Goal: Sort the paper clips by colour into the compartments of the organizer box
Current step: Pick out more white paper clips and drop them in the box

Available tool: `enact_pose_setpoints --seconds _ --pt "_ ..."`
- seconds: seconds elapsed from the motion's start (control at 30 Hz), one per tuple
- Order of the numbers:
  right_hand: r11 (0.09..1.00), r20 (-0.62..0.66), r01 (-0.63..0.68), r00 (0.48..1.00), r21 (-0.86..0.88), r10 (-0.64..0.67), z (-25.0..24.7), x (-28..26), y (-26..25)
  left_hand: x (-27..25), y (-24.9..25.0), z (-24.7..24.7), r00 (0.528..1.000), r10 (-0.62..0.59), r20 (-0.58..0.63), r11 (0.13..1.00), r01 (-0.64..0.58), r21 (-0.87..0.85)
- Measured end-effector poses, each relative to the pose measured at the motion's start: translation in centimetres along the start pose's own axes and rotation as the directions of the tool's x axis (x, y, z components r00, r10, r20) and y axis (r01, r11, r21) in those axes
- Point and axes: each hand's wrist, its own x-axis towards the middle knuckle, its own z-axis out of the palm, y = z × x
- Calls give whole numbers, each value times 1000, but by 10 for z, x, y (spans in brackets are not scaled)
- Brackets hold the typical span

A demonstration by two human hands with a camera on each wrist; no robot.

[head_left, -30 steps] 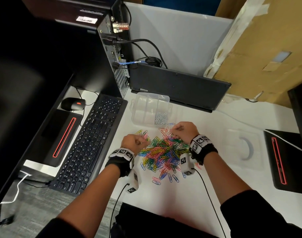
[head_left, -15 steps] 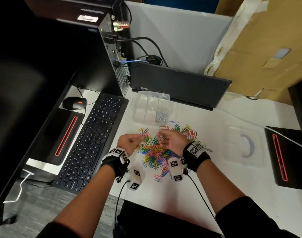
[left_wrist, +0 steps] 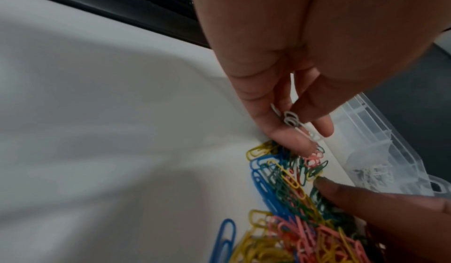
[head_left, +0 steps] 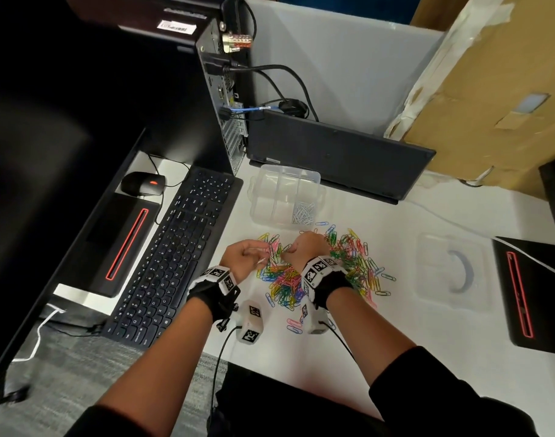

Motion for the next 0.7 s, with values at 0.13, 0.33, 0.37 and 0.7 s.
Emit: enact_pose_setpoints --seconds 0.13,0.33,0.37,0.7 --pt "999 25 -27 999 44 25 -2 0 5 -3 12 0 995 -94 18 996 94 2" --pt "1000 -33 -12 999 26 13 1 -9 4 5 3 0 985 -36 -171 843 122 524" --pt "1000 -53 4 999 -2 -5 3 -10 3 3 3 0 979 -4 -203 793 127 596" --pt "992 35 78 996 103 -82 -4 -10 14 4 11 16 979 -15 -203 675 159 721"
